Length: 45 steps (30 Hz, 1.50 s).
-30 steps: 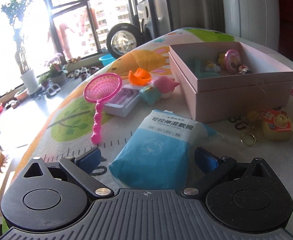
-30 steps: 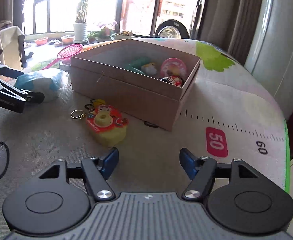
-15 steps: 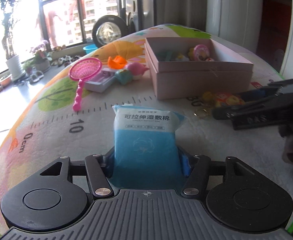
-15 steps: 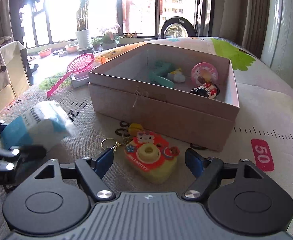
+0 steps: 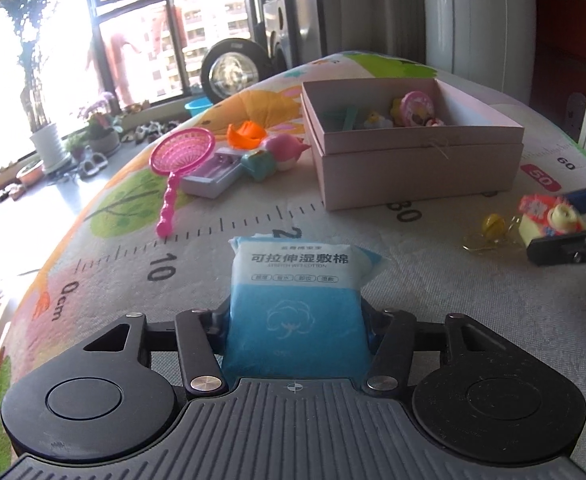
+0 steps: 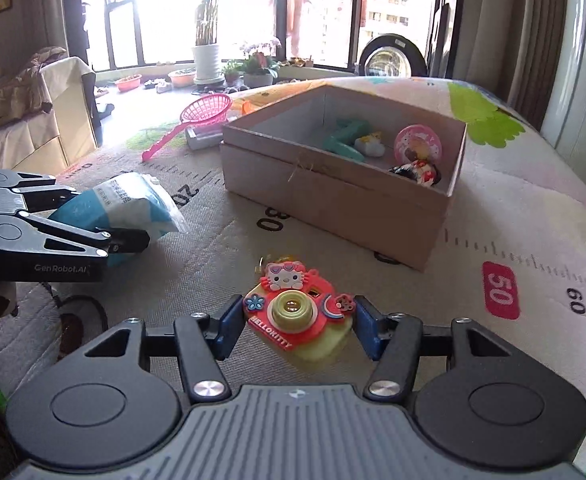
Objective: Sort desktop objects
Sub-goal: 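Drop the blue pack into the box with the left gripper while the right drops Hello Kitty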
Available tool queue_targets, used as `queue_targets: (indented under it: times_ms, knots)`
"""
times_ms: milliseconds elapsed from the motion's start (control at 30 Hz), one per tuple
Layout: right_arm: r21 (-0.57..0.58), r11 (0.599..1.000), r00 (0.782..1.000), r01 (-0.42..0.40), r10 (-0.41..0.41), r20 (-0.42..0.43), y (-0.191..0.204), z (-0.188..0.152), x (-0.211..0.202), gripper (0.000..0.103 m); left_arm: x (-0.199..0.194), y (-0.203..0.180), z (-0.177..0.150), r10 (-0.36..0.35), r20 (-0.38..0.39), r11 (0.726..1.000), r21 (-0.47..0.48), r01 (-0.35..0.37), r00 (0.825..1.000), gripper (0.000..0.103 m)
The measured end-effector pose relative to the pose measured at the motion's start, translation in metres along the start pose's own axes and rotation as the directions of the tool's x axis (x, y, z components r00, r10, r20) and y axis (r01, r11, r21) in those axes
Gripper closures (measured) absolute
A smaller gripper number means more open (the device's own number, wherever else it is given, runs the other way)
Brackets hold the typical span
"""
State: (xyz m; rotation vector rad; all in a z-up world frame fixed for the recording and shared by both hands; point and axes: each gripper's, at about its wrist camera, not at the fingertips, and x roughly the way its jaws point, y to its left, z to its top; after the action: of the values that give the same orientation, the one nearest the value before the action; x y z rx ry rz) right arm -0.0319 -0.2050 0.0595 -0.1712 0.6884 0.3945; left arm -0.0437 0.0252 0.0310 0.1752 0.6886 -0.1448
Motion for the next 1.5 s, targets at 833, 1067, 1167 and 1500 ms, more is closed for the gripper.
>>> queue_targets:
  times_ms: [833,1067,1167,1500]
  knots:
    - [0.069,0.991,0.979,0.118,-0.128,0.159,-0.083,0.043,-0.047,0.058,0.059,-0.012,0.105,-0.035,0.219,0.976,0.219,-0.014,0.975,0.008]
    - [0.039,0.997,0.998,0.066,-0.065,-0.006,-0.076,0.016,0.011,0.033,0.033,0.012,0.071,-0.033,0.143,0.999,0.014,0.032,0.989,0.005]
    - [-0.011,0.995,0.994,0.101,-0.101,-0.051,-0.064,0.007,0.040,0.032,0.016,0.014,0.053,-0.091,0.126,0.994,-0.050,0.098,0.988,0.004]
    - [0.037,0.999,0.999,0.034,-0.034,0.000,-0.065,0.041,0.001,0.046,-0.013,0.021,0.022,-0.117,0.136,0.989,-0.072,0.127,0.984,0.003]
